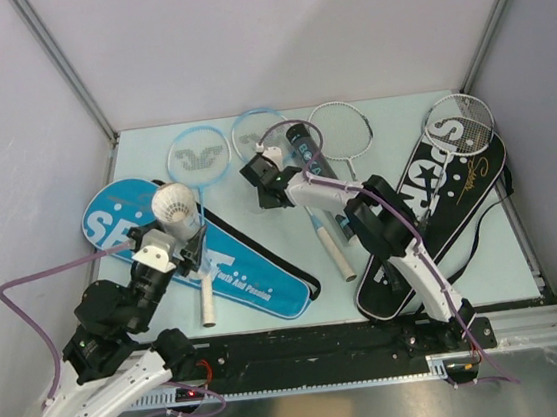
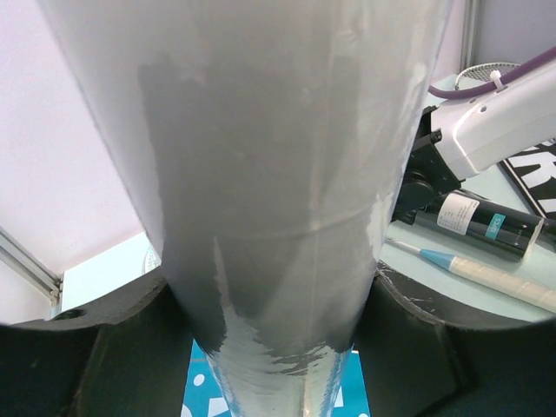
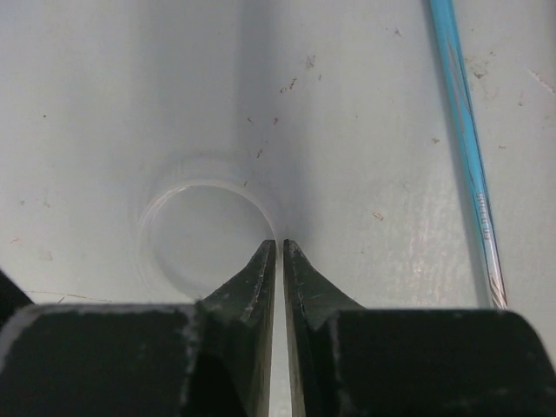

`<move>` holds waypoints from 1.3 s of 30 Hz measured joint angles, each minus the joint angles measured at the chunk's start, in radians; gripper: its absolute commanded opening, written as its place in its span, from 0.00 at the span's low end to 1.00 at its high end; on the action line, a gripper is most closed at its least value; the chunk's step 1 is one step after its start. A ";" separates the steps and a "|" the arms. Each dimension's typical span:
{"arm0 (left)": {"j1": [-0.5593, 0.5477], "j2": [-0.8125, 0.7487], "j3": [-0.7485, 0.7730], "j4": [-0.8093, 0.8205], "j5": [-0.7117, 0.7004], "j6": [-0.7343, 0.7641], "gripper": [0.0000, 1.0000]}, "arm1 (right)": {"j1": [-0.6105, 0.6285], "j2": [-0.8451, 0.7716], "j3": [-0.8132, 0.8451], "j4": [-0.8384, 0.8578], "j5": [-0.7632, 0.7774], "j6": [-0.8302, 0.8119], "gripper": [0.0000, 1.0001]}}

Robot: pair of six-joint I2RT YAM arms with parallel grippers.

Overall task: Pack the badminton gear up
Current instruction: Close the lid on the shuttle tube.

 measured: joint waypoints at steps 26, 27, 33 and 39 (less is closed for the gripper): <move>0.000 0.166 -0.021 -0.010 0.050 0.064 0.57 | -0.215 -0.586 -0.390 0.093 -0.328 -0.087 0.00; 0.000 0.179 -0.021 -0.012 0.056 0.073 0.57 | -0.229 -0.631 -0.396 0.093 -0.352 -0.090 0.00; 0.000 0.242 -0.009 -0.018 0.066 0.133 0.57 | -0.274 -0.867 -0.402 0.091 -0.541 -0.105 0.00; 0.000 0.321 -0.008 -0.025 0.066 0.224 0.56 | -0.273 -1.041 -0.402 0.090 -0.713 -0.105 0.00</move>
